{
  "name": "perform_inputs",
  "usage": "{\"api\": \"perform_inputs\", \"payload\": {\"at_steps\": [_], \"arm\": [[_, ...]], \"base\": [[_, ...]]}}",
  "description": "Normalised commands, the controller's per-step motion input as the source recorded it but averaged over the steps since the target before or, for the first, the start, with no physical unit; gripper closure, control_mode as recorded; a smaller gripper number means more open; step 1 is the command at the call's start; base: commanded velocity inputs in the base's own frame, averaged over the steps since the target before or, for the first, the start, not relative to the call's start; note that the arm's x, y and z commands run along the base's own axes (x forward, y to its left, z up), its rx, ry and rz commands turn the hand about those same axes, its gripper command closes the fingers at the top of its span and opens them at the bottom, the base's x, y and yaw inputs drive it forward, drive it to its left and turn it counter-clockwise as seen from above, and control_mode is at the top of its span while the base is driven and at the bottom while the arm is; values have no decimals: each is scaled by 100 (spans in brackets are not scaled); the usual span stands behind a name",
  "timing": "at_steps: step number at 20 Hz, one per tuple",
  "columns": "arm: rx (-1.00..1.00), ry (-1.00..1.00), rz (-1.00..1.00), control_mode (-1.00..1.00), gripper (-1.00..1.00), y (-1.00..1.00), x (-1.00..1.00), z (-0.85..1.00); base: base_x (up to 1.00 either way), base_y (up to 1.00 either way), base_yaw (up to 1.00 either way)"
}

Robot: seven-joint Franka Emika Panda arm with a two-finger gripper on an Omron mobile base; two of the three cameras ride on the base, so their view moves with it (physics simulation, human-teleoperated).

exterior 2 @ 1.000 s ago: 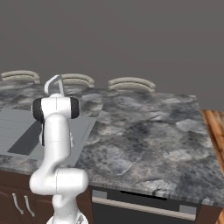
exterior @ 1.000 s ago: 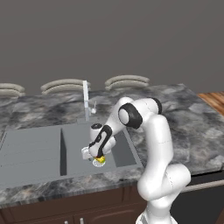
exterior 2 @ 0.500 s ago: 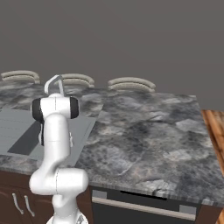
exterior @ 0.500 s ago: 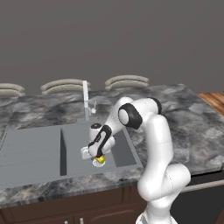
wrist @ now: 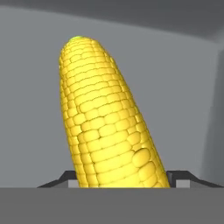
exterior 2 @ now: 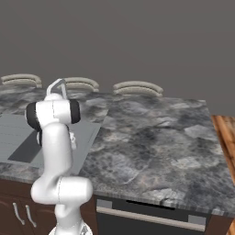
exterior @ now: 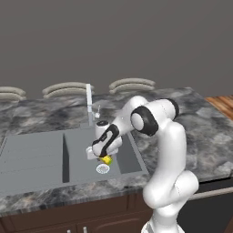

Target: Turn on the sink faucet. Then move the corn from the counter to the sink. Turn off the sink. Move the vegetable from the sink to the pot next to the stove. Finally move the pot to the rear center burner.

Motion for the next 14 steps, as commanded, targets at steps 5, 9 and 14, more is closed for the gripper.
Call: {"api": "perform_inputs", "payload": {"at_steps": [5, 9, 14], "arm": [[0, 0, 0, -100, 100, -28, -32, 79], [0, 0, 0, -100, 100, -27, -39, 84], [0, 0, 0, -100, 100, -26, -46, 80]], "base": [[0, 0, 0], [0, 0, 0], [0, 0, 0]]}}
